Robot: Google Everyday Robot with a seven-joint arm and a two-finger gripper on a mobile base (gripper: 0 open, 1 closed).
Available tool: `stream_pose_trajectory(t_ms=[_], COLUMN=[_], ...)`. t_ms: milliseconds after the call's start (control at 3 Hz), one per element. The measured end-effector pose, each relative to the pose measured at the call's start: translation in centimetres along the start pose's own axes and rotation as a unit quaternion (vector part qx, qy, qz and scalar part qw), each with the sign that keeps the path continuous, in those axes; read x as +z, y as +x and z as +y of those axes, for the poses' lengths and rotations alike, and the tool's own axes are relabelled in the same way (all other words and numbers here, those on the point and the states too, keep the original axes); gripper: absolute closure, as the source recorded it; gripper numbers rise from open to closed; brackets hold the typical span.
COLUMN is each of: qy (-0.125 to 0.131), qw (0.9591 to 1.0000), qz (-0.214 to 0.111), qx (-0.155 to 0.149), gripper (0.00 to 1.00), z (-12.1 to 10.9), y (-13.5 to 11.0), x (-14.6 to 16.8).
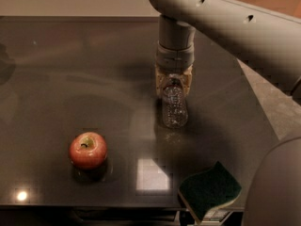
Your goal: Place water bottle upright
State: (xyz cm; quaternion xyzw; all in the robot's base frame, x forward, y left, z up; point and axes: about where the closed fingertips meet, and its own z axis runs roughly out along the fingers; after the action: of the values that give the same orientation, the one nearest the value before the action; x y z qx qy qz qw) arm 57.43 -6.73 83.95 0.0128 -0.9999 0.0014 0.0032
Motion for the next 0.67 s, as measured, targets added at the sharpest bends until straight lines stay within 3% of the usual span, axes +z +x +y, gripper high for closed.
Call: stream_pose_trajectory(t_ms=[333,667], qy=[0.006,0.011], qw=[0.9989,0.992], qz=[-0.016,-0.049], qx=[-0.043,-0.116], gripper=[0.85,1.0], z=[1.0,2.4], y=[-0.4,-1.0], x=[-1.4,-4.0])
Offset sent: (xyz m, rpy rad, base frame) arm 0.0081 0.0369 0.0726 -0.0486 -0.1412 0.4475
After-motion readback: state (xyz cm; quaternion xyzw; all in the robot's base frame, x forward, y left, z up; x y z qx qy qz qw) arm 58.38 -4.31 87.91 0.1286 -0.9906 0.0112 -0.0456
